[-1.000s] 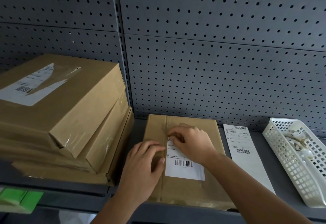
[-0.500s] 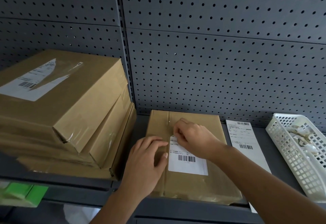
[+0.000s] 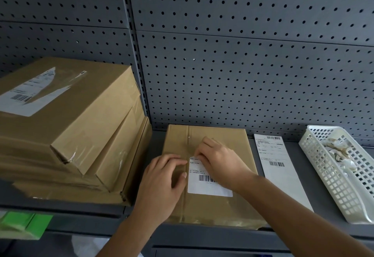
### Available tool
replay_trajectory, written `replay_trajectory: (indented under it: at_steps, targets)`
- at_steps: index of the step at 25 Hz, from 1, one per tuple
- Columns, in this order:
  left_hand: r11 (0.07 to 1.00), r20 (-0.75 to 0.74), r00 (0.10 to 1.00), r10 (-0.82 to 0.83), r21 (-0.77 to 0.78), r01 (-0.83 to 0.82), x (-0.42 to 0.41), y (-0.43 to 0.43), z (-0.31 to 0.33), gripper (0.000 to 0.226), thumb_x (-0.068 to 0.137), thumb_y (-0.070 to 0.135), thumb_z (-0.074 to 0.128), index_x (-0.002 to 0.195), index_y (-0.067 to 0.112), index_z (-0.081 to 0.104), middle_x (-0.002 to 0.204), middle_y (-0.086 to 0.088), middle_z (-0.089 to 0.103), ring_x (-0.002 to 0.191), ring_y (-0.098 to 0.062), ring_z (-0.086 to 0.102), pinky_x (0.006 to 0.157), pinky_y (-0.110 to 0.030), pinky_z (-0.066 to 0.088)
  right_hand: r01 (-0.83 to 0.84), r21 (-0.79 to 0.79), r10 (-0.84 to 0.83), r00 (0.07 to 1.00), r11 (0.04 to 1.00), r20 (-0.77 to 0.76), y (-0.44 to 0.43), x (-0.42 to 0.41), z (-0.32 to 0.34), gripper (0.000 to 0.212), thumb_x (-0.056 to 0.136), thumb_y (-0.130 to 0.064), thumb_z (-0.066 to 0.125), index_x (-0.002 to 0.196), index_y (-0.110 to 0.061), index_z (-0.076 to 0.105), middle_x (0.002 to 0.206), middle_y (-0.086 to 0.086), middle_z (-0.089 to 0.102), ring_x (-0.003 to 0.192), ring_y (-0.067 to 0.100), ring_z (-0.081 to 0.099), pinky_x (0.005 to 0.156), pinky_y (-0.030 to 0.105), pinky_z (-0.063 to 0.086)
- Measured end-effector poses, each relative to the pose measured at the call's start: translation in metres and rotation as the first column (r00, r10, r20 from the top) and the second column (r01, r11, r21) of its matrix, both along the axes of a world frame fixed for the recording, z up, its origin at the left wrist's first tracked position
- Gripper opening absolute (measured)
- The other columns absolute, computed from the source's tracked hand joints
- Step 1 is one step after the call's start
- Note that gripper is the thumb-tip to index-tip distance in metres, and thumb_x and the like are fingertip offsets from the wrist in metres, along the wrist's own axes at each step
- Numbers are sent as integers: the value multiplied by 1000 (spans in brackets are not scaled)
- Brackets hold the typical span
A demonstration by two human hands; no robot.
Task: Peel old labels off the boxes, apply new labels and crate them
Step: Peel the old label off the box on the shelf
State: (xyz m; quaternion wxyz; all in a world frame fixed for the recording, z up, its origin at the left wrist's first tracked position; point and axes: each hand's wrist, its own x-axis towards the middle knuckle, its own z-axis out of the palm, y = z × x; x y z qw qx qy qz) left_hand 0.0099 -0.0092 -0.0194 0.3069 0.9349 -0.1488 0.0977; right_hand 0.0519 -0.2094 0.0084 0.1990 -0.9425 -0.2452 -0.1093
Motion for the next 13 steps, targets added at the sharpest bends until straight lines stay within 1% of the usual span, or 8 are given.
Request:
replay_trajectory:
  at_steps: [2, 4, 7, 8, 10, 11, 12, 13]
  targets:
    - [1000, 10, 1000, -2, -13, 2, 1, 0, 0, 32, 93, 44, 51, 122, 35, 62, 127, 26, 49, 124, 3, 38, 104, -22, 34, 2, 45, -2, 1000, 999, -4, -7, -21, -3, 7, 97, -14, 54, 93, -16, 60, 97, -5, 51, 86, 14, 49, 72, 30, 48]
    - [1000, 16, 1000, -4, -11, 4, 1, -1, 0, 32, 93, 43, 51, 121, 35, 62, 127, 25, 49, 124, 2, 39, 104, -22, 35, 2, 112, 4, 998, 994, -57, -11, -40, -3, 7, 99, -16, 52, 97, -18, 58, 103, -8, 48, 91, 13, 51, 81, 27, 46]
    - [1000, 27, 1000, -4, 6, 4, 1, 0, 0, 32, 93, 44, 50, 121, 34, 61, 127, 24, 50, 123, 1, 40, 103, -22, 36, 63, 204, -38, 991, 977, -126, -10, -47, -1, 11, 100, -22, 49, 110, -21, 54, 118, -13, 48, 99, 11, 55, 84, 28, 48]
    - [1000, 29, 1000, -5, 14, 4, 1, 0, 0, 32, 93, 44, 50, 122, 34, 61, 126, 24, 50, 123, 2, 39, 103, -23, 37, 90, 185, -65, 988, 979, -138, -7, -45, 1, 18, 100, -25, 51, 118, -24, 52, 124, -14, 49, 105, 10, 55, 87, 27, 47]
    - [1000, 27, 1000, -2, 22, 1, 0, 1, 0, 33, 93, 45, 50, 123, 35, 60, 126, 25, 49, 123, 3, 38, 103, -24, 38, 88, 83, -80, 992, 993, -95, -2, -40, 0, 33, 97, -29, 55, 129, -26, 49, 131, -12, 54, 117, 11, 51, 97, 28, 44]
    - [1000, 27, 1000, -1, 21, 1, 0, 1, 0, 33, 93, 45, 50, 123, 35, 60, 126, 25, 49, 123, 3, 38, 103, -25, 38, 77, 51, -74, 995, 996, -61, 0, -38, -2, 34, 96, -28, 56, 129, -25, 50, 128, -10, 58, 119, 11, 50, 98, 29, 43]
    - [1000, 26, 1000, -3, 23, 2, 0, 0, 1, 32, 93, 45, 51, 123, 35, 60, 125, 25, 49, 122, 2, 39, 103, -25, 39, 76, 61, -73, 996, 995, -45, 2, -36, -3, 29, 95, -27, 58, 123, -24, 55, 122, -8, 62, 115, 12, 52, 95, 30, 44]
    - [1000, 27, 1000, -3, 28, 3, 1, 0, 1, 32, 93, 44, 51, 122, 34, 60, 125, 24, 49, 122, 2, 39, 103, -26, 39, 91, 105, -85, 995, 990, -61, 3, -35, -3, 20, 95, -25, 60, 114, -23, 58, 114, -8, 65, 107, 13, 55, 89, 31, 46]
